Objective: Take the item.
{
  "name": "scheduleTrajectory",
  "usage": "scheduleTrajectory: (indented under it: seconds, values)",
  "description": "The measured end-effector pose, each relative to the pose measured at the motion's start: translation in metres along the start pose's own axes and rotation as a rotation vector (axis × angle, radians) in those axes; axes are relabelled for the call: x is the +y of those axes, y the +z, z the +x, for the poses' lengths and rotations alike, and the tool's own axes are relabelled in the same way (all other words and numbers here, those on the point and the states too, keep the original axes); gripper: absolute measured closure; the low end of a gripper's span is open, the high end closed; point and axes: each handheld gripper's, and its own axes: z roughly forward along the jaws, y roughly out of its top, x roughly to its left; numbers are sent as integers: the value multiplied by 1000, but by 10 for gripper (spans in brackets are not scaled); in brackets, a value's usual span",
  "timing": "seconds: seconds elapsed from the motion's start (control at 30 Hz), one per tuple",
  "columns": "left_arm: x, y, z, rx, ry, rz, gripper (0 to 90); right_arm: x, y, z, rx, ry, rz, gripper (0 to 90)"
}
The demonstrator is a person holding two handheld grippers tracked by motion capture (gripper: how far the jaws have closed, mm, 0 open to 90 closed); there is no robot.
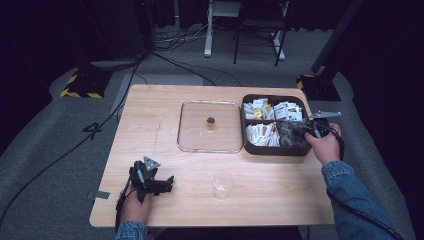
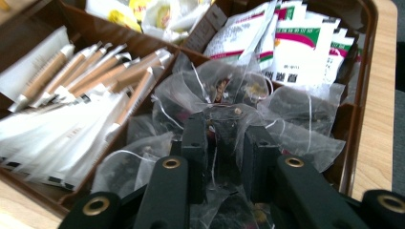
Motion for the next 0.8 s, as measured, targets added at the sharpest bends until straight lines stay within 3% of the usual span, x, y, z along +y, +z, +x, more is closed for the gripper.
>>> scheduleTrajectory:
  seconds: [0.3,0.6,0.8]
  values:
    - [0,0,0,0,0,0,0,6,-18,0,49,35,-93,746]
    - [0,0,0,0,0,0,0,15,-42,16,127,19,-198,746]
    - [0,0,0,0,-1,0,0,19,-57,28,174,14,-239,745]
